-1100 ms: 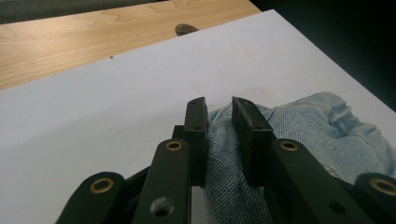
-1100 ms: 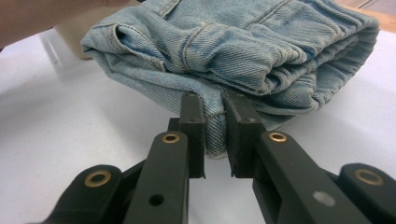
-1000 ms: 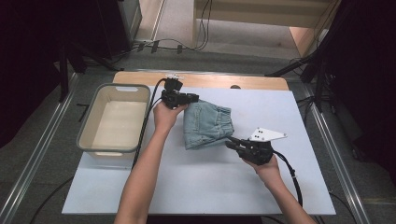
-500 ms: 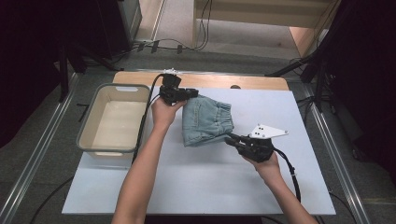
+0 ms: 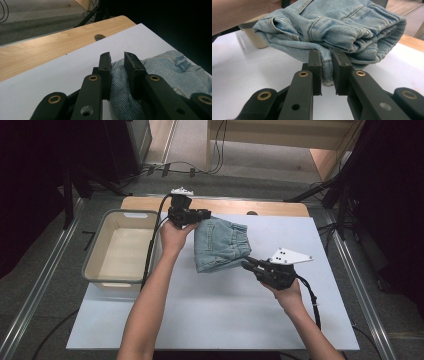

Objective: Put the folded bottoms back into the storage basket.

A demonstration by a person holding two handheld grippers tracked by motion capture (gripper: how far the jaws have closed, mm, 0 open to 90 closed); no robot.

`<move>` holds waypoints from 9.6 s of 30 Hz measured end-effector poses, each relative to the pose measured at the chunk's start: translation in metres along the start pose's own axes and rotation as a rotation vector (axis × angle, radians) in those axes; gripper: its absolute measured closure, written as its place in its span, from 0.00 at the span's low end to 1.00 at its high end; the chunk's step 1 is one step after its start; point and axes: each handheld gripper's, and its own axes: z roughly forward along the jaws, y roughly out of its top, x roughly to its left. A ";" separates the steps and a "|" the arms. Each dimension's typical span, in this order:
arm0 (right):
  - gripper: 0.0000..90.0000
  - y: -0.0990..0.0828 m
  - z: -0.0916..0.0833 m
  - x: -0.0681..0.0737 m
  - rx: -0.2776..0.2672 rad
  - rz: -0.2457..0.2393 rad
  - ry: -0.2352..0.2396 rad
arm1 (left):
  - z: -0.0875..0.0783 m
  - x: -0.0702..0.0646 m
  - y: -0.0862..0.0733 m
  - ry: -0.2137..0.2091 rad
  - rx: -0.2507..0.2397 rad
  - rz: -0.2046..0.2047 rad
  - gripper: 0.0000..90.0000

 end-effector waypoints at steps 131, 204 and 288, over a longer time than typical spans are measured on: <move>0.87 0.082 0.065 0.060 -0.028 -0.167 0.051 | -0.105 0.047 0.019 0.128 -0.088 0.040 0.86; 0.87 0.112 0.112 0.094 -0.013 -0.214 0.096 | -0.151 0.089 -0.002 0.195 -0.118 -0.002 0.86; 0.87 0.136 0.183 0.150 0.030 -0.266 0.144 | -0.205 0.145 -0.024 0.213 -0.134 -0.024 0.86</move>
